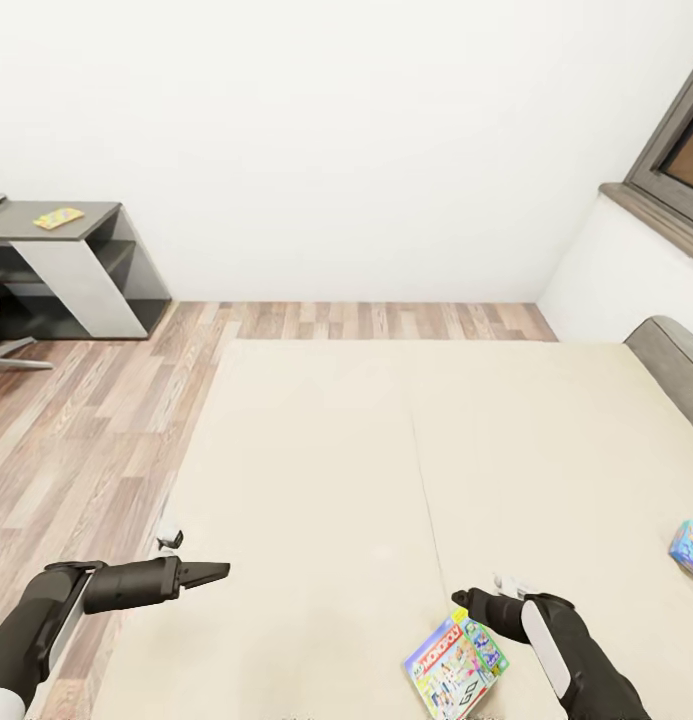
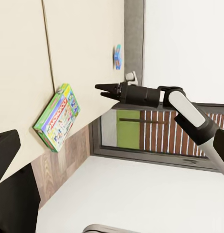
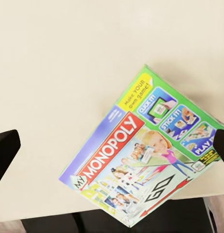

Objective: Put all the toys in the child's room - the three board games (two on the bed and one on the table), the two jigsaw puzzles on the table, and the tennis ball on the table - inside the toy box on the table in the child's room.

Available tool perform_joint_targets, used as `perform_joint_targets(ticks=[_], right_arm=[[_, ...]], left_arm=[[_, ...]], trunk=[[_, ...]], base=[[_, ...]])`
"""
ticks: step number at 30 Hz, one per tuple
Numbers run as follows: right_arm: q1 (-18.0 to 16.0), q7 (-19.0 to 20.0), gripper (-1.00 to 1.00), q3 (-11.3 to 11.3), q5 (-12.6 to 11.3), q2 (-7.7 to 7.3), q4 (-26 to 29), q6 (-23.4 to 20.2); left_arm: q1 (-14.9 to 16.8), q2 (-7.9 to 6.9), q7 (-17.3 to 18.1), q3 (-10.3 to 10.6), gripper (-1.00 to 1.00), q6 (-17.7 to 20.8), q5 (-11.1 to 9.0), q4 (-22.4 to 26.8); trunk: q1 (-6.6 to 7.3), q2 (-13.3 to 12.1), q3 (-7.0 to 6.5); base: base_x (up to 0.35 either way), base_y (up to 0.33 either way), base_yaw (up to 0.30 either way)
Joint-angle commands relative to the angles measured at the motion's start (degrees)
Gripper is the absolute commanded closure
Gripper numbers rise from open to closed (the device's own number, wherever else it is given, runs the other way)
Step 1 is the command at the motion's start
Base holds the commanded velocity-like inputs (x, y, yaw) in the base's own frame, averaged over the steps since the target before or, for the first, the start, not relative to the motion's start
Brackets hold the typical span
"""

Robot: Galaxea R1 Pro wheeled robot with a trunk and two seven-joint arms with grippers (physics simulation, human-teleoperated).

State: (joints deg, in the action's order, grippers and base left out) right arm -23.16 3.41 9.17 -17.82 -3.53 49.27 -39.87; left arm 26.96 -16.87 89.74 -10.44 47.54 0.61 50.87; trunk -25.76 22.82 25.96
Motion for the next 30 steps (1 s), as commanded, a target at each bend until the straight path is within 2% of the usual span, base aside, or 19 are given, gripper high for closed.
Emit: perform_joint_targets(ticks=[1, 7, 10, 23, 27, 30], right_arm=[[-0.23, 0.38, -1.0, 0.16, 0.27, 0.0, -0.21, -0.37], [-1.9, 0.45, -1.0, 0.09, 0.36, 0.0, -2.84, -2.06], [-2.4, 0.46, -1.0, 0.07, 0.45, 0.01, -3.51, -4.26], [-2.75, 0.46, -1.0, 0.03, 0.5, -0.04, -3.91, -8.3], [-2.76, 0.46, -1.0, 0.05, 0.51, -0.01, -3.92, -9.33], [-2.76, 0.46, -1.0, 0.06, 0.46, 0.0, -3.94, -9.69]], left_arm=[[0.03, -0.03, 0.26, -0.01, -1.0, 0.59, 0.08, 0.02], [0.03, -0.09, 0.26, -0.02, -1.0, 0.61, 0.09, 0.02], [0.03, -0.15, 0.26, -0.05, -1.0, 0.61, 0.09, 0.02], [-0.01, -0.18, 0.26, -0.02, -1.0, 0.55, -0.39, 0.48], [-0.18, -0.18, 0.26, -0.02, -1.0, 0.54, -0.53, 2.02], [-0.52, -0.17, 0.26, 0.0, -1.0, 0.61, -0.65, 5.66]], trunk=[[-0.03, 0.1, 0.18], [-0.03, 0.1, 0.74], [-0.03, 0.1, 1.03], [-0.03, 0.1, 2.25], [-0.03, 0.1, 2.62], [-0.03, 0.1, 2.91]], base=[[0.0, 0.0, 0.0], [0.0, 0.0, 0.0], [0.0, 0.0, 0.0], [0.0, 0.0, 0.0], [0.0, 0.0, 0.0], [0.0, 0.0, 0.0]])
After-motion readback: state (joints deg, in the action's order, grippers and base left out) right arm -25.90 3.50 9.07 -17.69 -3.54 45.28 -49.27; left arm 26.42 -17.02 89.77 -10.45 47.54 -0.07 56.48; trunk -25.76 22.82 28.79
